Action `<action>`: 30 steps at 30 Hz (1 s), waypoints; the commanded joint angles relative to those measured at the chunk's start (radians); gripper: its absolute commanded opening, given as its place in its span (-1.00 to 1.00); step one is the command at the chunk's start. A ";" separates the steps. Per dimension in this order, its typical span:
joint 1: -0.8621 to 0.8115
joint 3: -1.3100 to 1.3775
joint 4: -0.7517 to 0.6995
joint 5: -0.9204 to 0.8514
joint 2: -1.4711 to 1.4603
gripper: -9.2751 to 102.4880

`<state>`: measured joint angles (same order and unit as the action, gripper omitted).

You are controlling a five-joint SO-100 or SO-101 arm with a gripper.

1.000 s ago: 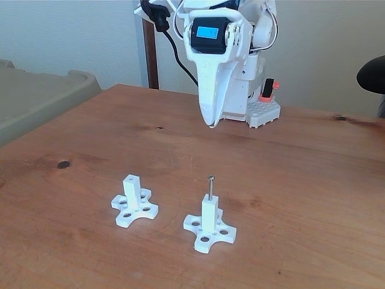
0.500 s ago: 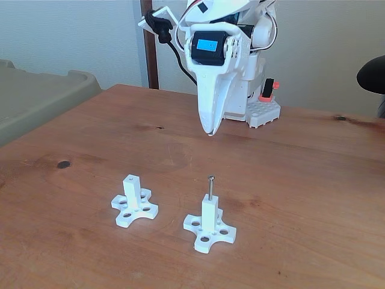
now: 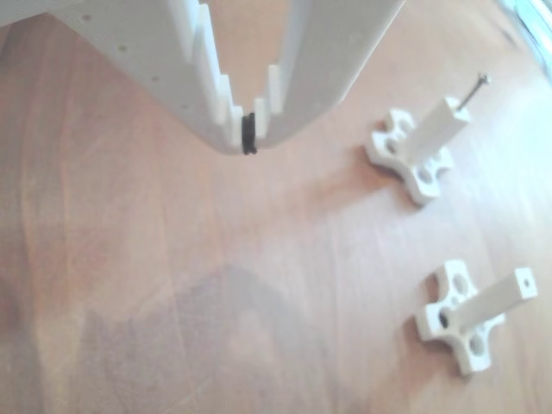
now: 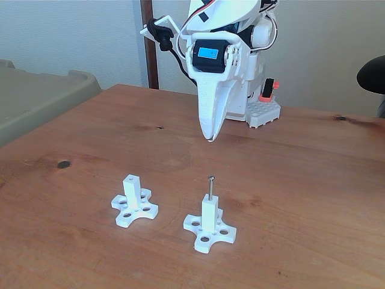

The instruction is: Grab the screw and set it in the hole.

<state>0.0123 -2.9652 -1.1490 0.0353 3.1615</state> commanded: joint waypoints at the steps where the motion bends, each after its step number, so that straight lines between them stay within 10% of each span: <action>1: 0.005 0.003 -0.041 -0.023 0.080 -0.91; 30: -0.018 -0.034 -0.169 -0.029 0.305 -0.91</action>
<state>-0.0092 -3.0051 -1.2533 -0.0046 3.4484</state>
